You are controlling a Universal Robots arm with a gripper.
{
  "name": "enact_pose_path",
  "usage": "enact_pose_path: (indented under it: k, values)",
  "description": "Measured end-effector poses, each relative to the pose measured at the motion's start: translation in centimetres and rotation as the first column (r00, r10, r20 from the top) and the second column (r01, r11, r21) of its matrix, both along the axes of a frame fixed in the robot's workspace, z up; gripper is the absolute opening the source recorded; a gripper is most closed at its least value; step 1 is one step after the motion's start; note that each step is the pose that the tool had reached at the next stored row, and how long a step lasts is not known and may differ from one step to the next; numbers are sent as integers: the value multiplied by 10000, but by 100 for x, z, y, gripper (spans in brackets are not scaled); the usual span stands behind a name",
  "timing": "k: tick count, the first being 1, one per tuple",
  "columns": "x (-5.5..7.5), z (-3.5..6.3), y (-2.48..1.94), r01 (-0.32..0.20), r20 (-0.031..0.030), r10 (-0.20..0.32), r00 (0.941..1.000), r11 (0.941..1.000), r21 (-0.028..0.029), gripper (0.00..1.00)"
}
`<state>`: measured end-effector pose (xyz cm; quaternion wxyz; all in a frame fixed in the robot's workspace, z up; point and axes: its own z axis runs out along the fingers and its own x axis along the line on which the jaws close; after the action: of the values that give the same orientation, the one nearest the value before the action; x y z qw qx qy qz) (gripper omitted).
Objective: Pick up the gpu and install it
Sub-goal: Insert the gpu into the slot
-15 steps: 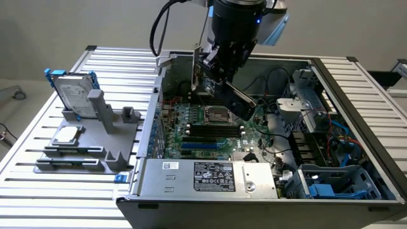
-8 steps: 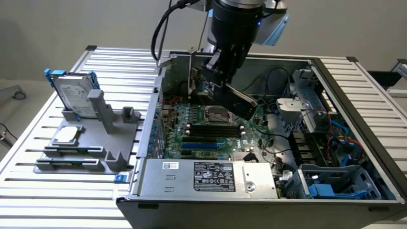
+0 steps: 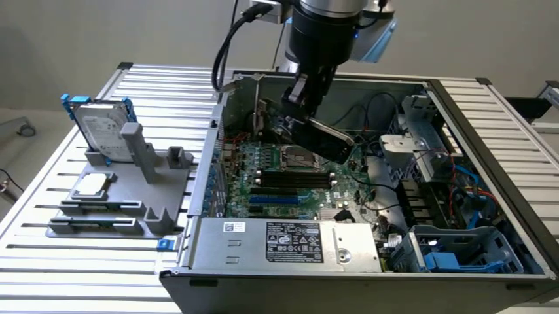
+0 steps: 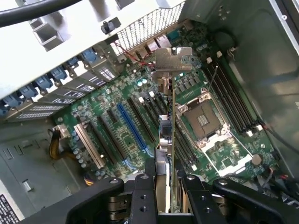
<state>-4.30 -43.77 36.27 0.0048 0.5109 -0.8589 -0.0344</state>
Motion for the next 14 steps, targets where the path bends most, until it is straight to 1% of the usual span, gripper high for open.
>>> enact_pose_path:
  k: [2,4,7,9,11,14]
  values:
    - [0,-16,0,-360,0,360,9994,9994,-1,26]
    - [0,-32,0,-730,0,730,9973,9973,0,26]
    - [0,-57,0,-1272,0,1272,9919,9919,0,26]
    - [0,-75,0,-1634,-1,1634,9866,9866,0,26]
    - [0,-93,0,-1987,0,1987,9801,9801,0,26]
    - [0,-124,0,-2524,-1,2524,9676,9676,0,26]
